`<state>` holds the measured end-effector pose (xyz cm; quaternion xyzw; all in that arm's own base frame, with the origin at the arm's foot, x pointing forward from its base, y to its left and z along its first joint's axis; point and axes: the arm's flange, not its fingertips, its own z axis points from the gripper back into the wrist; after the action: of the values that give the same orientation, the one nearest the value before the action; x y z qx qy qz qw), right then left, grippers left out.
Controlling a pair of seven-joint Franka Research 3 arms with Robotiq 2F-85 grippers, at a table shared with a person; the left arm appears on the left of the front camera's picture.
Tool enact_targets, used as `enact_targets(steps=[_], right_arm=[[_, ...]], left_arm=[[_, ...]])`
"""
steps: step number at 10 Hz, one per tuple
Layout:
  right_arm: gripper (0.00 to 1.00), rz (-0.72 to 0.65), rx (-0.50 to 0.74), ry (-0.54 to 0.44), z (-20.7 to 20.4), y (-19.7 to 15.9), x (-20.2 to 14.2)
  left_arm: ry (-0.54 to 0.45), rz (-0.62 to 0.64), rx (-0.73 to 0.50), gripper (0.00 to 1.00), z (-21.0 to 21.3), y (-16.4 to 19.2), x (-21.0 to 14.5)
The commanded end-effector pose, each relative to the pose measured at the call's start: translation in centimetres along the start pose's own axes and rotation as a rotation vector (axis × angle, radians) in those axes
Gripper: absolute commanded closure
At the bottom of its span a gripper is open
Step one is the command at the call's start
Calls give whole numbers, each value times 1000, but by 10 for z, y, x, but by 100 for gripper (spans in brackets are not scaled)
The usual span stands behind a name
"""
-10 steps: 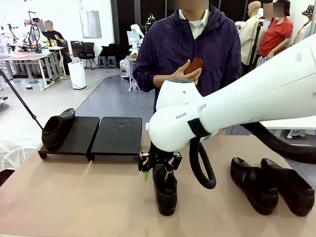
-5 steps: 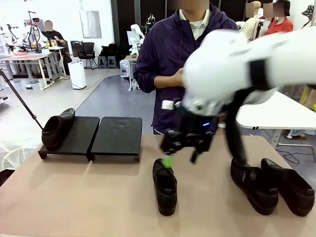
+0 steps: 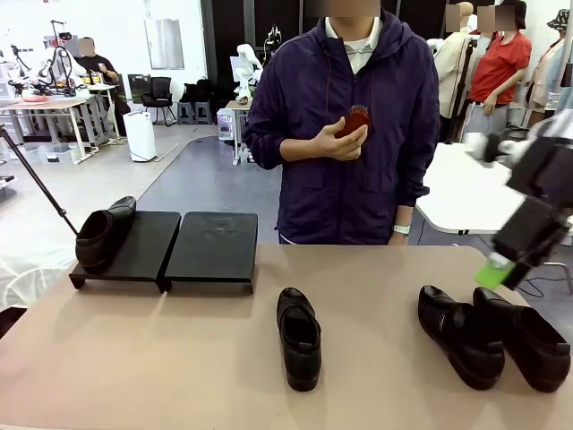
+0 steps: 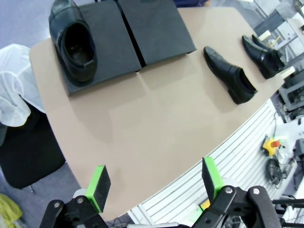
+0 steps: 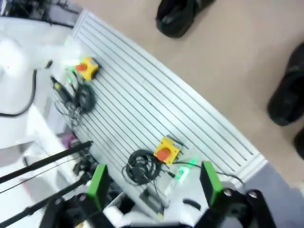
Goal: Organize the shoes by placing them on the stand.
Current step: Pick up one Shoe and place it in the middle of the table, then place the Shoe from the middle of the table onto the Shoes Stand.
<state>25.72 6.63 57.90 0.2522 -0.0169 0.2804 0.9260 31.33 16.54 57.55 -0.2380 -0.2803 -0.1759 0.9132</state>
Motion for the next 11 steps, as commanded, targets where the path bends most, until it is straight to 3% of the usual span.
enact_targets(steps=[1, 2, 3, 4, 11], right_arm=[[0, -120, 27, -166, -11, -20, -24], [0, -135, -15, -212, -18, -24, -25], [0, -256, -109, -209, -32, -20, -11], [0, -103, 7, -129, 2, -27, -27], [0, -103, 7, -129, 2, -27, -27]], left_arm=[[10, 11, 1, 0, 1, -1, -1], [10, 11, 1, 0, 1, -1, -1], [10, 11, 1, 0, 1, -1, -1], [10, 11, 1, 0, 1, -1, -1], [10, 11, 1, 0, 1, -1, -1]])
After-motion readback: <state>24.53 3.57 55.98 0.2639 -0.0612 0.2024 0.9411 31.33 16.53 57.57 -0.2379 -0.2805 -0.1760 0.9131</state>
